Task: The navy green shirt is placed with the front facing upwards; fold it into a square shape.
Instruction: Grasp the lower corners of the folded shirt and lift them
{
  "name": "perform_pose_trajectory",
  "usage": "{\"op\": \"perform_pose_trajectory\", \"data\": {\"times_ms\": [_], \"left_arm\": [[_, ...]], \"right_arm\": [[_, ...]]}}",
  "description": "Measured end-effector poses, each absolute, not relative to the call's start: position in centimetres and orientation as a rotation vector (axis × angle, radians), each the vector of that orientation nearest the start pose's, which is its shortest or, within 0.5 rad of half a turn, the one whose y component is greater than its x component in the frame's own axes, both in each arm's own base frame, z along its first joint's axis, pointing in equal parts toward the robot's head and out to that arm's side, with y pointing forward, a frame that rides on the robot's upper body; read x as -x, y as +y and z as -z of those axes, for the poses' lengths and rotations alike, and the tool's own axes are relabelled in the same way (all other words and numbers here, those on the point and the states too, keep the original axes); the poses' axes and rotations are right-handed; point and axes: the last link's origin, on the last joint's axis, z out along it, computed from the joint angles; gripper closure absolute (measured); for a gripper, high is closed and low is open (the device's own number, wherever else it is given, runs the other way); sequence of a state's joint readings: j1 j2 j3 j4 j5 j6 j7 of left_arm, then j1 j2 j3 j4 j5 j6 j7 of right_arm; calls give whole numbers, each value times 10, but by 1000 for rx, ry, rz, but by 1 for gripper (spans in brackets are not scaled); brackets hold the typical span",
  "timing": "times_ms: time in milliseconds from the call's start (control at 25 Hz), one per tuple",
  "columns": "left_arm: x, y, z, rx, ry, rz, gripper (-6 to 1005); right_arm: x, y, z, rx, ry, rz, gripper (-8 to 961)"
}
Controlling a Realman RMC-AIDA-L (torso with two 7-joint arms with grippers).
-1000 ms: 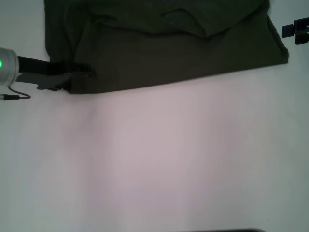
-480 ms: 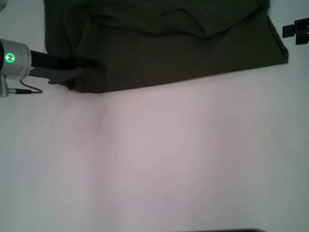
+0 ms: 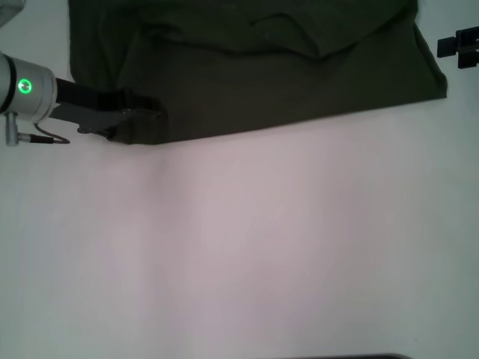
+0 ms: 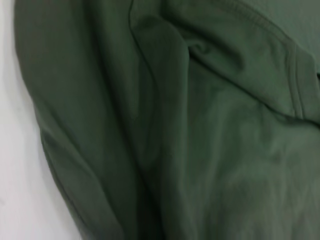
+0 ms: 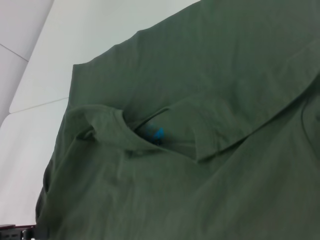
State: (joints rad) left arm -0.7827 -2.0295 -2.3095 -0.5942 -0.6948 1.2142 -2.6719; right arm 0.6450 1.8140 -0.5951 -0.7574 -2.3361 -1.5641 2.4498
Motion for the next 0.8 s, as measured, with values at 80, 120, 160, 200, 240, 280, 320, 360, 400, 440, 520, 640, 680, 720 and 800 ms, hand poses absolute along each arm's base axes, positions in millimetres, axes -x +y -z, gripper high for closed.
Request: {"op": "perform_pose_trajectory", "data": {"times_ms": [80, 120, 160, 200, 240, 280, 320, 360, 400, 440, 520, 640, 680, 720, 800], "left_arm": [[254, 401, 14, 2130, -1864, 111, 243], [253, 401, 14, 2136, -1861, 108, 248], [252, 401, 14, 2139, -1860, 107, 254], [251, 401, 14, 2140, -1860, 107, 259], [251, 401, 14, 2140, -1860, 107, 265], [250, 402, 14, 2142, -1859, 107, 270], [250, 402, 14, 2143, -1859, 107, 306], [250, 402, 14, 2144, -1859, 106, 341], [250, 402, 14, 2145, -1858, 106, 377], [250, 402, 14, 2145, -1858, 106, 412], [249, 402, 13, 2145, -1859, 106, 488], [250, 402, 13, 2143, -1861, 108, 608], [250, 403, 12, 2142, -1863, 110, 648], [250, 402, 12, 2142, -1866, 113, 688], [249, 402, 11, 2147, -1871, 116, 765]], "right_arm": [[-295, 380, -127, 2169, 1721, -348, 265], [-295, 380, -127, 2170, 1721, -348, 265], [-295, 380, -127, 2171, 1722, -349, 265], [-294, 380, -127, 2173, 1722, -349, 265], [-294, 380, -127, 2176, 1723, -348, 265], [-293, 380, -127, 2178, 1722, -348, 265], [-293, 380, -128, 2180, 1721, -348, 265], [-293, 380, -128, 2180, 1720, -347, 265], [-293, 380, -128, 2181, 1719, -346, 265], [-292, 380, -128, 2182, 1719, -345, 265], [-292, 380, -128, 2183, 1719, -344, 266], [-293, 380, -127, 2178, 1725, -342, 266], [-294, 379, -128, 2174, 1727, -340, 266], [-295, 379, -128, 2167, 1732, -336, 266], [-298, 378, -128, 2148, 1748, -315, 266]]}}
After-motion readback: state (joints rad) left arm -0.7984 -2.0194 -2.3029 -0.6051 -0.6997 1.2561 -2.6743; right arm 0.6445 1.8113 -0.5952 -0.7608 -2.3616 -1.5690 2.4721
